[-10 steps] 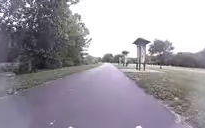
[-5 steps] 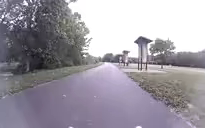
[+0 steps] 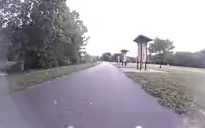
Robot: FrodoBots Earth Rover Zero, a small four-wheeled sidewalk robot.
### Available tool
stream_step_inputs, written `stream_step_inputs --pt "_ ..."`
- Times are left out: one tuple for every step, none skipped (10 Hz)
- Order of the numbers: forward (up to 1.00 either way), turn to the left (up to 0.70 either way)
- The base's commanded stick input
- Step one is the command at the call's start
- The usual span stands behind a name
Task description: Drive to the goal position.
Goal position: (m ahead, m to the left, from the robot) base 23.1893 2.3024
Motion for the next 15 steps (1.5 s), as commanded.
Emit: stream_step_inputs --pt "0.7 0.0" --pt "0.7 0.0" --pt "0.7 0.0" --pt "0.7 0.0" --pt "0.7 0.0" --pt "0.7 0.0" --pt "0.7 0.0" --pt "0.7 0.0" --pt "0.7 0.0" --pt "0.7 0.0" --pt "0.7 0.0" --pt "0.7 0.0" --pt "0.7 0.0" --pt "0.7 0.0" --pt "0.7 0.0"
